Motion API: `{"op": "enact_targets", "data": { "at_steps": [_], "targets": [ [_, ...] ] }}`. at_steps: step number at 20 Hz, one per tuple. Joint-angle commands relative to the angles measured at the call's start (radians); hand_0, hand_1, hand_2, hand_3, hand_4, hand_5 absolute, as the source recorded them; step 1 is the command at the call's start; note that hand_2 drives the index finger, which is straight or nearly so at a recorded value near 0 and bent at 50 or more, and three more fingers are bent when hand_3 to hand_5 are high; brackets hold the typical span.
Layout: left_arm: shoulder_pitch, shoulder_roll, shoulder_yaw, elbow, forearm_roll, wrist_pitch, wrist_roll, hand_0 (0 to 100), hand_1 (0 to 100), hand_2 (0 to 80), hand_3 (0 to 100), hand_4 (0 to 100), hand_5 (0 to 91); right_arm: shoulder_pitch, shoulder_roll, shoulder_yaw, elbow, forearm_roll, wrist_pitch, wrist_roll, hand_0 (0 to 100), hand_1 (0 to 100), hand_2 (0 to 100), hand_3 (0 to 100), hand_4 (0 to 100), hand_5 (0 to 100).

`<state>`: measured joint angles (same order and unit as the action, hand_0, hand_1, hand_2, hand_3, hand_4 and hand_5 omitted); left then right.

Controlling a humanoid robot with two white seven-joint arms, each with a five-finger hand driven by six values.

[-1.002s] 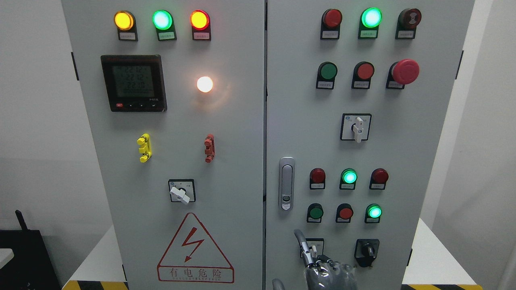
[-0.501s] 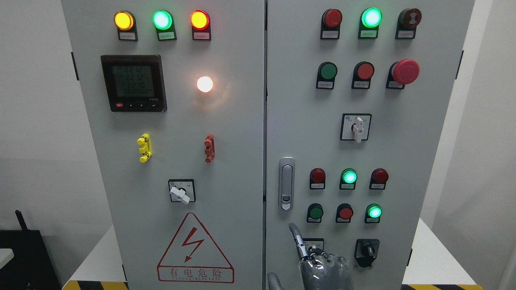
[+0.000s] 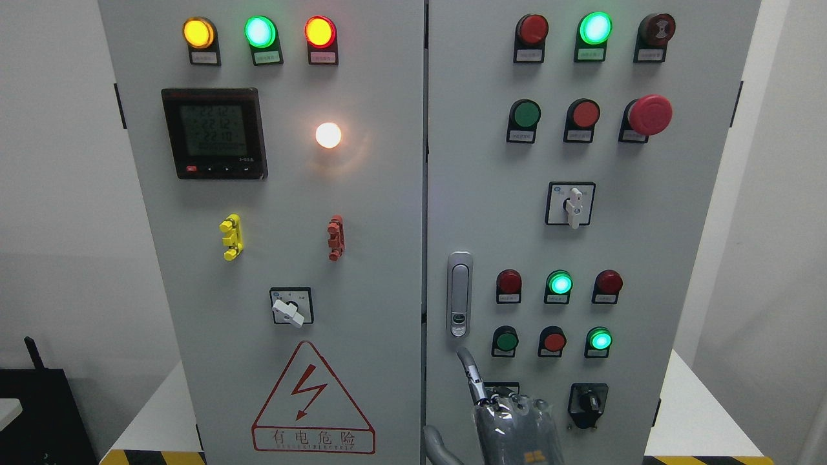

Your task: Release door handle

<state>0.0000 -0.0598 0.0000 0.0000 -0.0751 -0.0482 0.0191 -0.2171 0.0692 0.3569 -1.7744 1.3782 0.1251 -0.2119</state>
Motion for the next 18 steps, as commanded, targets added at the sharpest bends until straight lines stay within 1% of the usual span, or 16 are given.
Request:
{"op": "enact_targets", "data": {
  "at_steps": [1, 18],
  "targets": [
    [-0.003, 0.000, 0.002, 0.009, 0.000, -0.001, 0.001, 12, 39, 0.0, 0, 0, 0.0, -0.019, 0.014, -0.001, 0.033, -0.002, 0.002, 0.014, 27, 26, 0, 98, 90, 100],
    [-0.003, 0.000, 0.002, 0.009, 0.000, -0.001, 0.001, 12, 39, 0.0, 0, 0, 0.0, -0.064, 0.012, -0.006, 0.061, -0.005, 0.007, 0.017, 27, 25, 0, 97, 90, 100]
  ]
}}
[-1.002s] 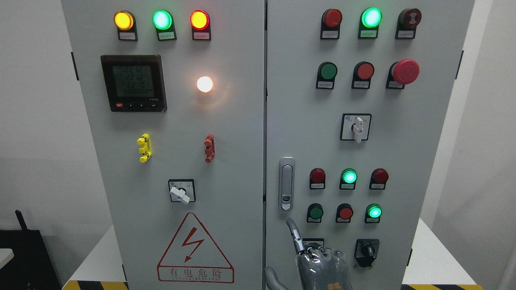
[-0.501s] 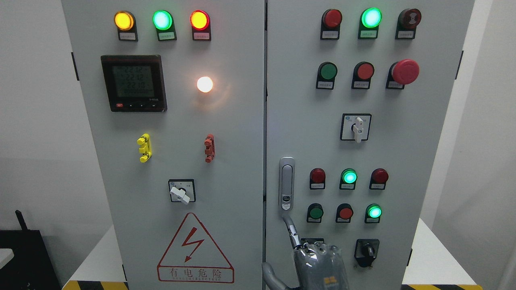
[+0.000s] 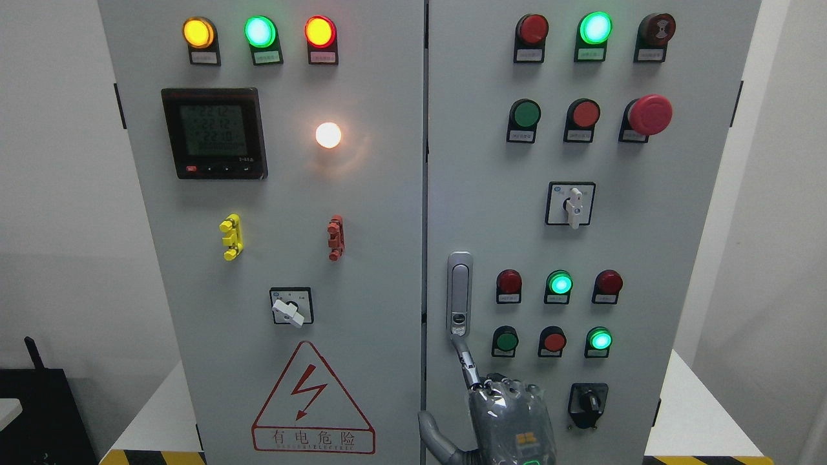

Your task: Release door handle

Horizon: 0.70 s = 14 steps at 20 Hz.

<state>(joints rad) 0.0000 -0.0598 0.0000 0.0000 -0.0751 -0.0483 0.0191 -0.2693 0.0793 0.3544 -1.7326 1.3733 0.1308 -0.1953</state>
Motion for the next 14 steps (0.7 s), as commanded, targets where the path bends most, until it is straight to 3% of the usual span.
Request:
{"op": "enact_targets", "data": {
  "at_steps": [1, 14],
  "targets": [
    [-0.003, 0.000, 0.002, 0.009, 0.000, -0.001, 0.001, 12, 39, 0.0, 0, 0, 0.0, -0.013, 0.002, -0.003, 0.019, 0.000, 0.001, 0.000, 27, 25, 0, 97, 90, 100],
    [-0.003, 0.000, 0.002, 0.009, 0.000, -0.001, -0.001, 12, 39, 0.0, 0, 0, 0.0, -0.028, 0.002, -0.008, 0.045, 0.000, 0.023, 0.002, 27, 25, 0, 97, 90, 100]
  ]
}}
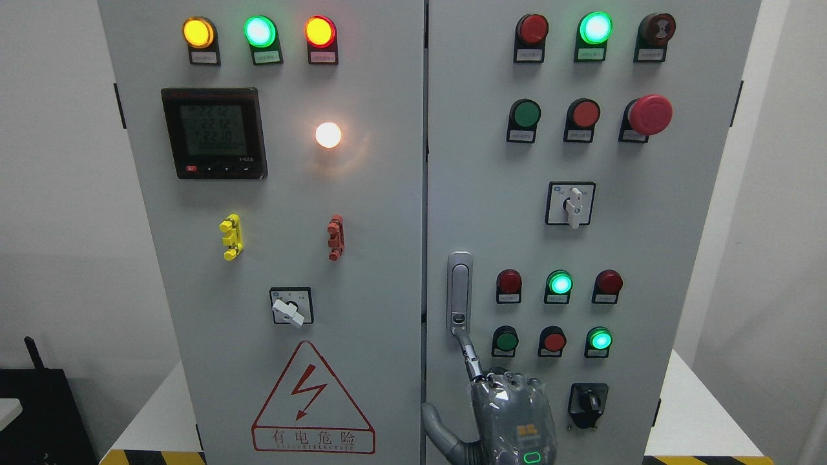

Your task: Release door handle

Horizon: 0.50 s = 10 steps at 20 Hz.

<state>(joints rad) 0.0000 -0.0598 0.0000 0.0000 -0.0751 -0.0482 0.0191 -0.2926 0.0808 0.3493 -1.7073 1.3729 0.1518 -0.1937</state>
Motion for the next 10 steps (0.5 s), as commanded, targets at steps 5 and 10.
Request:
{"op": "enact_targets", "data": {
  "at_steps": [5, 10],
  "targets": [
    [-0.003, 0.000, 0.002, 0.009, 0.000, -0.001, 0.001, 12, 39, 0.0, 0, 0, 0.0, -0.011, 0.000, -0.003, 0.026, 0.000, 0.002, 0.000, 27, 25, 0, 97, 90, 100],
    [-0.003, 0.000, 0.002, 0.009, 0.000, -0.001, 0.001, 12, 39, 0.0, 0, 0, 0.0, -0.013, 0.000, -0.003, 0.026, 0.000, 0.002, 0.000, 27, 25, 0, 97, 90, 100]
  ]
}}
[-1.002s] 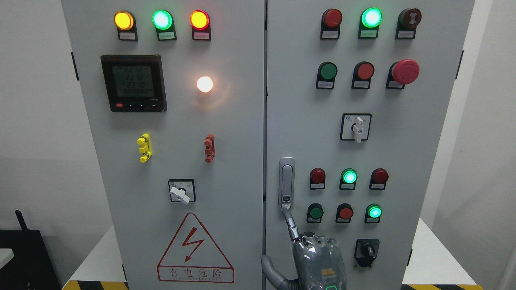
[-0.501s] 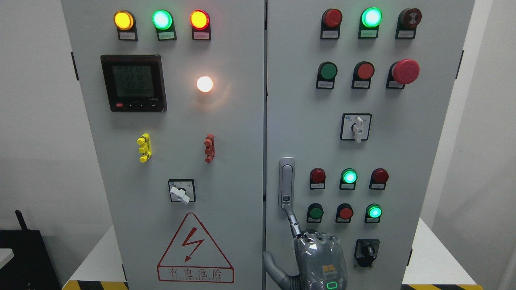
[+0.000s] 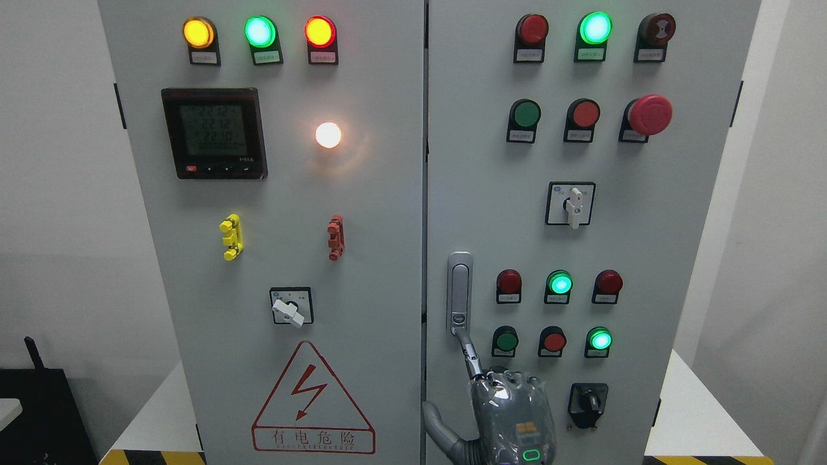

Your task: Release door handle

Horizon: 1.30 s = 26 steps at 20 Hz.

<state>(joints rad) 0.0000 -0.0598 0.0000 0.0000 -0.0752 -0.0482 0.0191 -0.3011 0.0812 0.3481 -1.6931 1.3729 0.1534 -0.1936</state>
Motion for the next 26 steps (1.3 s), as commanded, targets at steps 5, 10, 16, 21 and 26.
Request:
{"op": "enact_targets", "data": {
  "at_steps": [5, 10, 16, 21, 26],
  "targets": [
    [-0.003, 0.000, 0.002, 0.009, 0.000, -0.001, 0.001, 12, 39, 0.0, 0, 0, 0.0, -0.003, 0.002, -0.001, 0.012, 0.000, 0.000, 0.000, 27, 25, 0, 97, 90, 100],
    [-0.003, 0.000, 0.002, 0.009, 0.000, -0.001, 0.001, 12, 39, 0.0, 0, 0, 0.0, -0.003, 0.002, -0.001, 0.012, 0.000, 0.000, 0.002, 27, 25, 0, 97, 90, 100],
    [-0.003, 0.000, 0.002, 0.009, 0.000, -0.001, 0.001, 12, 39, 0.0, 0, 0, 0.0, -0.004, 0.002, -0.001, 0.012, 0.000, 0.000, 0.002, 27, 25, 0, 98, 90, 100],
    [-0.003, 0.000, 0.002, 0.009, 0.000, -0.001, 0.001, 12, 39, 0.0, 0, 0, 0.0, -0.004, 0.002, -0.001, 0.012, 0.000, 0.005, 0.023, 27, 25, 0, 99, 90, 100],
    [-0.003, 0.000, 0.002, 0.009, 0.000, -0.001, 0.001, 12, 39, 0.0, 0, 0, 0.0, -0.003, 0.002, 0.000, 0.012, 0.000, 0.008, 0.025, 27, 25, 0, 99, 91, 100]
  ]
}}
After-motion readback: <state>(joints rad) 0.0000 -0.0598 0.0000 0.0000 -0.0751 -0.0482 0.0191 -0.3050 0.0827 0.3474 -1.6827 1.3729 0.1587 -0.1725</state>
